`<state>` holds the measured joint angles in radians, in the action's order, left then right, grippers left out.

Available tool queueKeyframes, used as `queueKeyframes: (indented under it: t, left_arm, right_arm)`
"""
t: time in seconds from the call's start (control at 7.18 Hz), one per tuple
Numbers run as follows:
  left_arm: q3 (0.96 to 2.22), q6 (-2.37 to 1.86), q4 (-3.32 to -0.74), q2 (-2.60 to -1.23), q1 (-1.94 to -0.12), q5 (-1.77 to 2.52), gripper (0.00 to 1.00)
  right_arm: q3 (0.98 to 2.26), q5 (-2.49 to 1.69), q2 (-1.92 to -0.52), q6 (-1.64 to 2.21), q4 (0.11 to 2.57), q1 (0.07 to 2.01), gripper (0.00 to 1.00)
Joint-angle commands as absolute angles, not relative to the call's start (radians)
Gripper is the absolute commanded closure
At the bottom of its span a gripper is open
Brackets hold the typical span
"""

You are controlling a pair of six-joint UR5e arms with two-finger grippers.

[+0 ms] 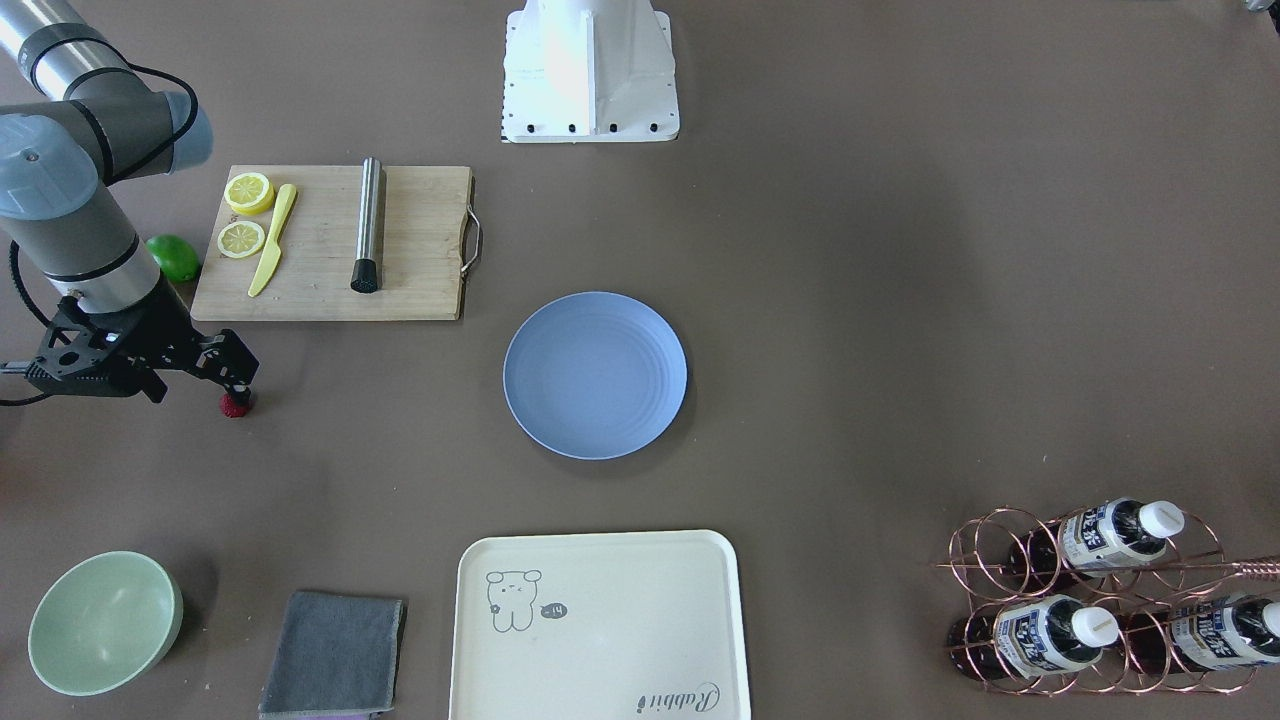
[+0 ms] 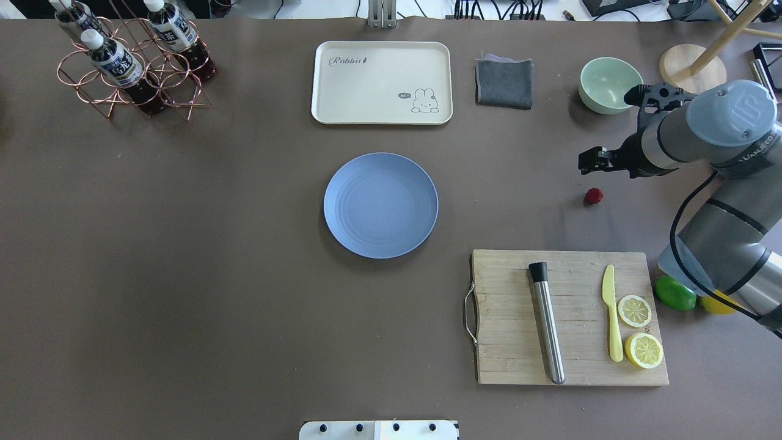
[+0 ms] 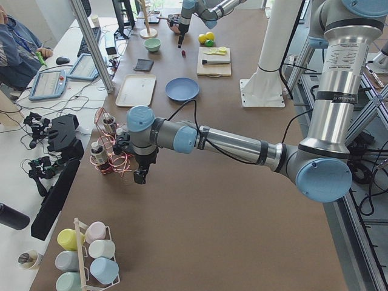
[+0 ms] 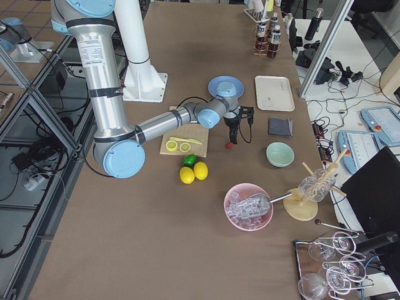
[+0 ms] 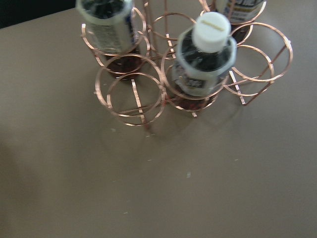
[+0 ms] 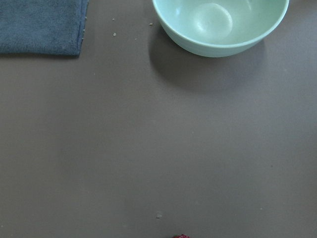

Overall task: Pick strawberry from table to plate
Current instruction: 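Lower the right gripper onto the red strawberry and close it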

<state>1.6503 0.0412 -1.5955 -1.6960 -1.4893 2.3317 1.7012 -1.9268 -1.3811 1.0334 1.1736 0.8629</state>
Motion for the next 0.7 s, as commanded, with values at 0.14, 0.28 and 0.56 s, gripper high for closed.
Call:
queueKeyframes:
  t: [0.14,0.28,0.56]
  left_arm:
    - [1.640,0.048,-1.598,-1.687,-1.496,2.342,0.02]
    - [1.647,0.049,-1.598,-1.687,-1.497,2.344,0.02]
    - [1.655,0.049,-1.608,-1.672,-1.497,2.391,0.02]
  right_arm:
    - [1.658,-1.901,-1.381,1.031,1.170,0.809,0.02]
    - [1.652,-1.898,-1.379,1.029,1.170,0.795,0.03]
    - [1.631,-1.890,-1.362,1.028,1.170,0.787,0.10]
